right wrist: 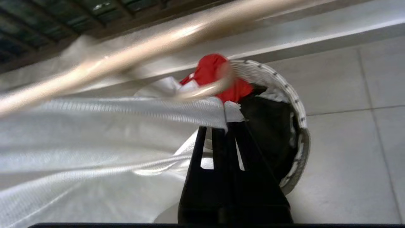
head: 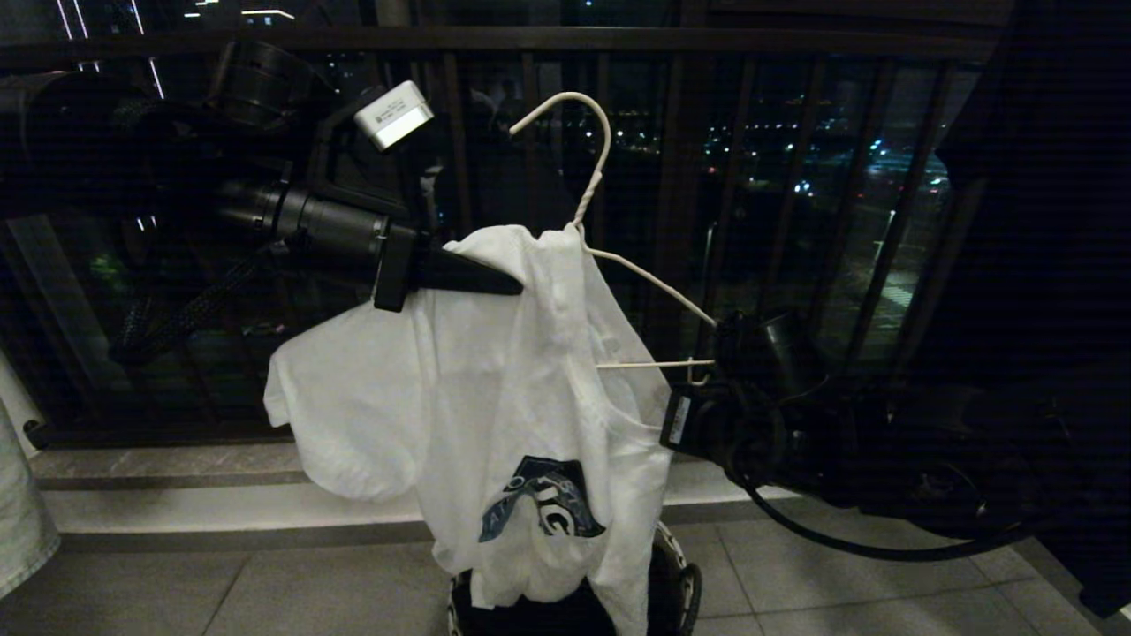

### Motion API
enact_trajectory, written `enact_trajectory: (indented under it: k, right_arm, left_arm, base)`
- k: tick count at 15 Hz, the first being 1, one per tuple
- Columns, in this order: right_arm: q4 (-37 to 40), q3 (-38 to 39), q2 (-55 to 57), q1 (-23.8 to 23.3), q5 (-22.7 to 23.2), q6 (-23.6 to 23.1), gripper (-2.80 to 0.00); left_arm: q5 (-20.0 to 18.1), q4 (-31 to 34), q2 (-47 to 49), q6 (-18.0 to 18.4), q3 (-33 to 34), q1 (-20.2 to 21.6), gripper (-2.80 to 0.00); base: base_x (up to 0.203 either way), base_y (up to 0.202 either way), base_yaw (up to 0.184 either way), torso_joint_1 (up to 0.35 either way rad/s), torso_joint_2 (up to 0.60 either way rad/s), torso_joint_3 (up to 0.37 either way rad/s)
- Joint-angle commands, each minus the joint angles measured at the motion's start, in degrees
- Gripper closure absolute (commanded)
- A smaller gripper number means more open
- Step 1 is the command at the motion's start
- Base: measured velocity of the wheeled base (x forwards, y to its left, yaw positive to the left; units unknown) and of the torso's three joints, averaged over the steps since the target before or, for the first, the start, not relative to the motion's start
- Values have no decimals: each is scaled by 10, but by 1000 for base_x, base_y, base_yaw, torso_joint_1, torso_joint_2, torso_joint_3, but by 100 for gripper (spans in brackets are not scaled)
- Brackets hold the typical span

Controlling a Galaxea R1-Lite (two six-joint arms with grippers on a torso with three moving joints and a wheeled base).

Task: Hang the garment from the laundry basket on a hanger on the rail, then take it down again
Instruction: Hang the clothes on the clothes rack

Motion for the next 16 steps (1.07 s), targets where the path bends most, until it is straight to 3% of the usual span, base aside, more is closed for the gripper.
enact_trajectory:
  k: [1, 16]
  right_arm:
    - [-1, -1, 2, -19, -1, -2, 0]
    - [-5, -11, 2, -103, 3, -29, 0]
  left_arm:
    - [-3, 2, -1, 1, 0, 0, 0]
    - [-3, 2, -3, 1, 2, 1, 0]
  base:
    - [0, 0, 0, 0, 0, 0]
    - [0, 0, 0, 0, 0, 0]
